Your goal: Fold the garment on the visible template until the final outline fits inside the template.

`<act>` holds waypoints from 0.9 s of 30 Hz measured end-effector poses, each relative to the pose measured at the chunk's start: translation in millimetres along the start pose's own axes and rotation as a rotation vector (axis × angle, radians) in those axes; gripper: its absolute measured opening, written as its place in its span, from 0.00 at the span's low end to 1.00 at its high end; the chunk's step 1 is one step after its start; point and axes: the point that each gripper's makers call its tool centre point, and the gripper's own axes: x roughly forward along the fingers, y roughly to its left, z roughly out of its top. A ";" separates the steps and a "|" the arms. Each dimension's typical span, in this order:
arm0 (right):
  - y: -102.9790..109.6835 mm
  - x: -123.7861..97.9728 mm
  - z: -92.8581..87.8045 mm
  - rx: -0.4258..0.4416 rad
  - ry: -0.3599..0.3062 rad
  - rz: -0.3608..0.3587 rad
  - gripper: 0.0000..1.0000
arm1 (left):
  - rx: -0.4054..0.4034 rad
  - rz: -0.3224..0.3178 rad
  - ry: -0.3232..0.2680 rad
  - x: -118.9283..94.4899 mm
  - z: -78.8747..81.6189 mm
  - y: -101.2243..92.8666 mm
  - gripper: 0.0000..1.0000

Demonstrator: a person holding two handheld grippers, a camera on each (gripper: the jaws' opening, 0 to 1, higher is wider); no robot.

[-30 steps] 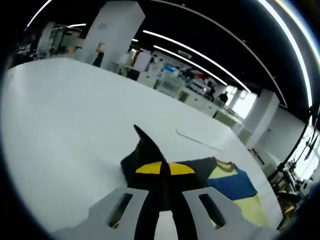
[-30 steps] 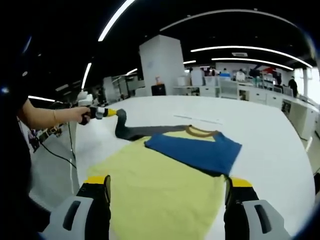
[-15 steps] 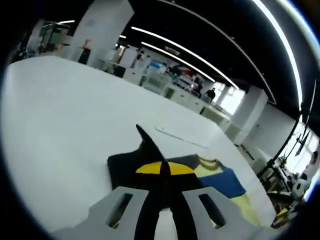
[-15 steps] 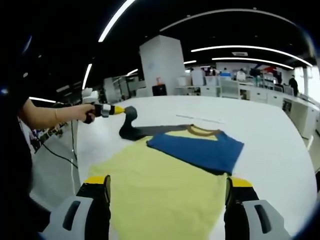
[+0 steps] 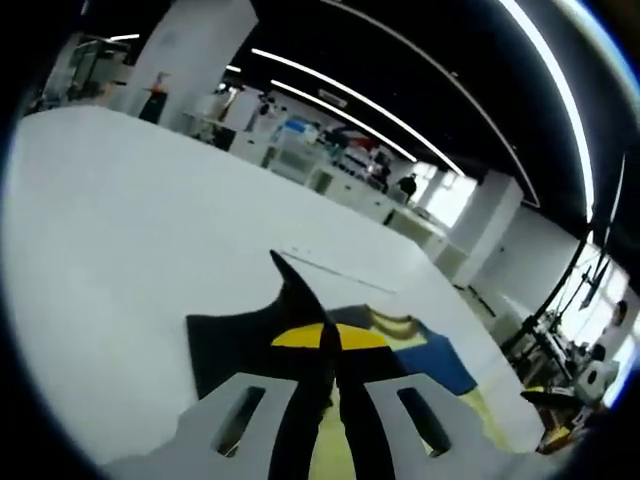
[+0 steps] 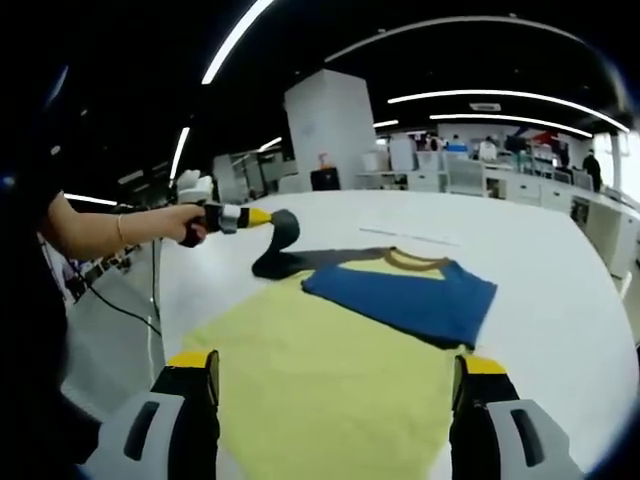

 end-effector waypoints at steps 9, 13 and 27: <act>4.3 3.3 -0.9 0.019 -0.006 0.009 0.95 | 0.013 -0.058 -0.006 8.6 -0.3 -23.1 0.00; 7.9 5.1 1.7 0.026 -0.015 0.018 0.95 | 0.014 -0.074 -0.009 12.0 -0.6 -31.7 0.00; 9.5 6.2 -0.3 0.038 -0.014 0.024 0.95 | 0.039 -0.144 0.017 29.3 -7.6 -63.7 0.00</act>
